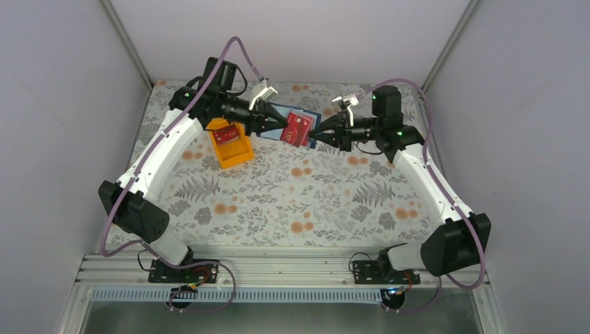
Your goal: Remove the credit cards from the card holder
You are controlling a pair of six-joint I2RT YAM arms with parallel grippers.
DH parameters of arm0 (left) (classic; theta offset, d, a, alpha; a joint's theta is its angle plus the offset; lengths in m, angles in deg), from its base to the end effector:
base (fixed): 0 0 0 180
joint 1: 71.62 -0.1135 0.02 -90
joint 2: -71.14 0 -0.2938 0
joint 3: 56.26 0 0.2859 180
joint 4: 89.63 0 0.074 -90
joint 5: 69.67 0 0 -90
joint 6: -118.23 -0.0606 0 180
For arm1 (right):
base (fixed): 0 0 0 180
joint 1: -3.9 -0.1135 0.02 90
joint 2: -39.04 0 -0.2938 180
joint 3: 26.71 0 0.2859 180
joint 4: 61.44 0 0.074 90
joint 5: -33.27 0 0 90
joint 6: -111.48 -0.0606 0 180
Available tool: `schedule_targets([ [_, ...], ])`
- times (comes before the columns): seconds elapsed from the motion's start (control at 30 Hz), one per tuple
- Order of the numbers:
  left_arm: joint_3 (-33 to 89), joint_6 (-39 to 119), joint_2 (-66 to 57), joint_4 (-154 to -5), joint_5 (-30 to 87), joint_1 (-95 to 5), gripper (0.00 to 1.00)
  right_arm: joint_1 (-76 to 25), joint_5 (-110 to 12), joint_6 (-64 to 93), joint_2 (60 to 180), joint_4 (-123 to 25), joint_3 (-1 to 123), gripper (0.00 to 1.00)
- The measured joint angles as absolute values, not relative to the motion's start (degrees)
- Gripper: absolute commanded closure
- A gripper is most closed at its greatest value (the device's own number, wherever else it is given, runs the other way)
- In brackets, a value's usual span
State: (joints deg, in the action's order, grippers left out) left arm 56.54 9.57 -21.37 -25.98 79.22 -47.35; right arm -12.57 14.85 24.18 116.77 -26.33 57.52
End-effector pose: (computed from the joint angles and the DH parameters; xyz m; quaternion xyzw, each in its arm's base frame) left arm 0.3229 -0.2025 0.4339 0.4737 0.6730 -0.4678 0.3222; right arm 0.2938 0.1468 0.3883 -0.4105 0.6381 0.5489 0.3508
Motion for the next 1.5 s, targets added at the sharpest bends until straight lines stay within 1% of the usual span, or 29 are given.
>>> schedule_targets([
  [0.63, 55.9, 6.2, -19.8, -23.6, 80.6, -49.5, 0.98, -12.3, 14.6, 25.9, 116.5, -25.8, 57.5, 0.96],
  [0.87, 56.6, 3.1, -19.9, -19.9, 82.1, -52.3, 0.98, -12.0, 14.4, 26.6, 116.3, -24.1, 57.5, 0.96],
  [1.23, 56.9, 1.7, -19.4, -19.0, 82.3, -52.1, 0.98, -12.0, 15.1, 27.2, 116.2, -23.7, 57.5, 0.96],
  [1.5, 57.3, 4.5, -18.5, -20.4, 80.0, -48.6, 0.98, -11.8, 15.3, 27.5, 116.2, -22.9, 57.9, 0.96],
])
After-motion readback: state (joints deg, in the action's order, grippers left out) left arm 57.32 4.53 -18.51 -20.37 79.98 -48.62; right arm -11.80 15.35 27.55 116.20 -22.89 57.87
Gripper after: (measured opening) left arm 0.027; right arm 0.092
